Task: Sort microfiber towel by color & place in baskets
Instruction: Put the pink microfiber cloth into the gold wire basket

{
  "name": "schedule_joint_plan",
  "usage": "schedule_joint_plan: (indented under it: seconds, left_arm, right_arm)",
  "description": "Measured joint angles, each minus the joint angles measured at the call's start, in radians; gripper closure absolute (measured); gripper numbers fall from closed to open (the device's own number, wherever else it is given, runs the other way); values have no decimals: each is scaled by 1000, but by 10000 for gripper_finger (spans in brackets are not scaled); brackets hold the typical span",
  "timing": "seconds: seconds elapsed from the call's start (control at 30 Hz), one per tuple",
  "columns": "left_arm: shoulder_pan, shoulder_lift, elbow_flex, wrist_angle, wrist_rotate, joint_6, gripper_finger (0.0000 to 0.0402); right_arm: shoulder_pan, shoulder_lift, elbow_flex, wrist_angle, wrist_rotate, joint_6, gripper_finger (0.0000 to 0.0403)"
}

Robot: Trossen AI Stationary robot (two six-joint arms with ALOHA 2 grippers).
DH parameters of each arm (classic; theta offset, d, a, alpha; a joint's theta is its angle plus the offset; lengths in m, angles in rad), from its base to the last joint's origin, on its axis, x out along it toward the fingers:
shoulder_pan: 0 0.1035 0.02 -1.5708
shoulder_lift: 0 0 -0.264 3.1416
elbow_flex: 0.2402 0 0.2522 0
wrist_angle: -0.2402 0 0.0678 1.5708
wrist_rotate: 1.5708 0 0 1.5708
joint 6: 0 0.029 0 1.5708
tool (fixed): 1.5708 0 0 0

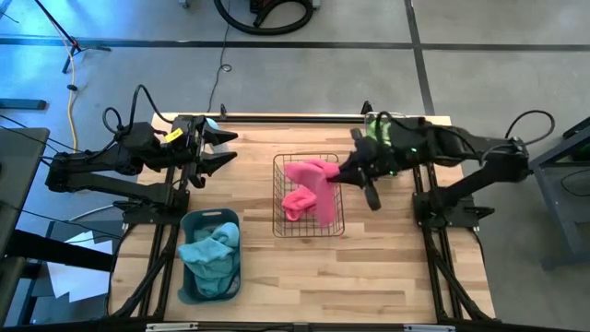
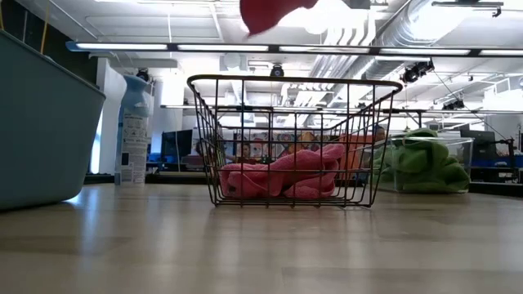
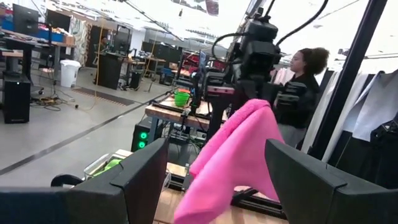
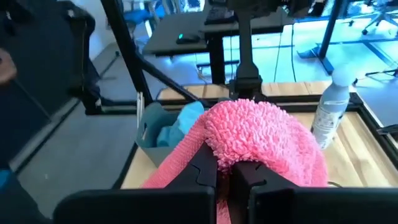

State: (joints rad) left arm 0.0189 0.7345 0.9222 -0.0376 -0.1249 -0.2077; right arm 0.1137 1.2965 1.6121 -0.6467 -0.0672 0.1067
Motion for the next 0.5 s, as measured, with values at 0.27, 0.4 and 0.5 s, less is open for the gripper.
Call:
schedule_joint_plan:
  seconds: [0.27, 0.4, 0.5]
  left_arm:
    - [0, 0, 0, 111, 1, -26, 145]
    - [0, 0, 0, 139, 2, -27, 145]
    - [0, 0, 0, 148, 2, -27, 145]
  right_arm:
    - [-89, 158, 80, -91, -57, -148, 403]
    - [-108, 231, 91, -169, -24, -222, 403]
    - [-110, 290, 91, -252, 26, -261, 403]
